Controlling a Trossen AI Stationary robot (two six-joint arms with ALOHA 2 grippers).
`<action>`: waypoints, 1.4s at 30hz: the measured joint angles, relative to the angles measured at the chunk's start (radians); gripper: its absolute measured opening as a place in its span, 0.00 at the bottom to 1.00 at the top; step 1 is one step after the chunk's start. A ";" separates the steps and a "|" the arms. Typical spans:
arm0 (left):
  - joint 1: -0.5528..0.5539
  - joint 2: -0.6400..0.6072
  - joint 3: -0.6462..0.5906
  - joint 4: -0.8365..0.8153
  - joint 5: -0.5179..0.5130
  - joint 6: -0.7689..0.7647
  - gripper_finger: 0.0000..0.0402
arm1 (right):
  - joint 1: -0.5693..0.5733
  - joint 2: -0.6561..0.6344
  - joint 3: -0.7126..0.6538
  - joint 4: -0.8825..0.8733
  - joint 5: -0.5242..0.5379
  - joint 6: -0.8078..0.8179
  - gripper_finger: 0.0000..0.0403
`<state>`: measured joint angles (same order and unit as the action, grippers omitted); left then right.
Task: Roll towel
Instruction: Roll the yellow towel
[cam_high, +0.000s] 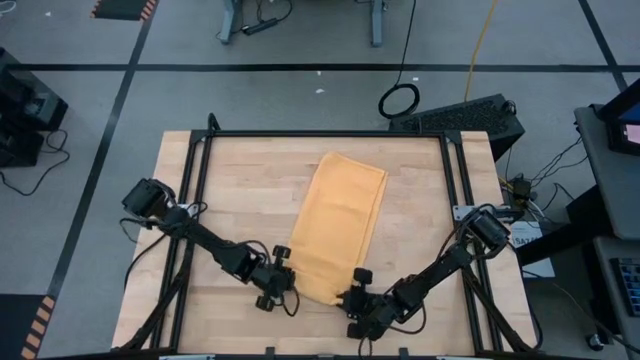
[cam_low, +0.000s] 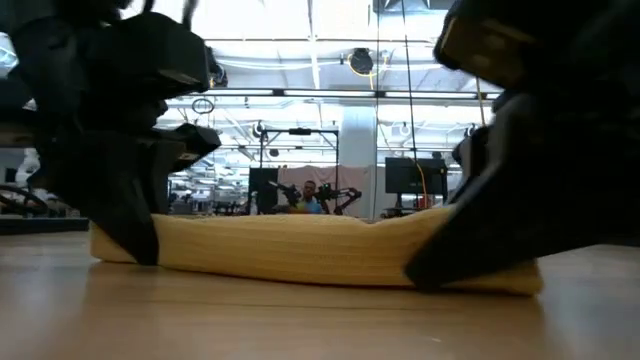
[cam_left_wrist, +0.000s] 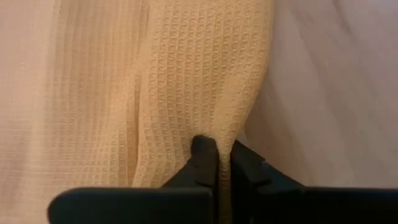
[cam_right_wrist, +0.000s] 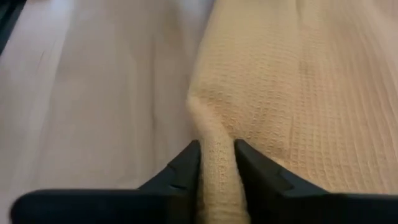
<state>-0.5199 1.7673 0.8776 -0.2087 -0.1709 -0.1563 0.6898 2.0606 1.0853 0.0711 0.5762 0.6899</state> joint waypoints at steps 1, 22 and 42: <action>0.007 -0.004 -0.001 0.013 0.033 -0.017 0.05 | 0.004 -0.005 -0.001 -0.004 -0.009 -0.026 0.23; 0.293 -0.034 0.012 0.095 0.703 -0.279 0.02 | 0.239 -0.068 0.002 0.041 0.336 -0.439 0.53; 0.364 -0.029 -0.035 0.095 0.748 -0.308 0.03 | 0.156 0.090 0.004 0.235 0.507 -0.589 0.59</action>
<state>-0.1558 1.7387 0.8421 -0.1141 0.5775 -0.4648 0.8457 2.1509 1.0897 0.3062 1.0832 0.1013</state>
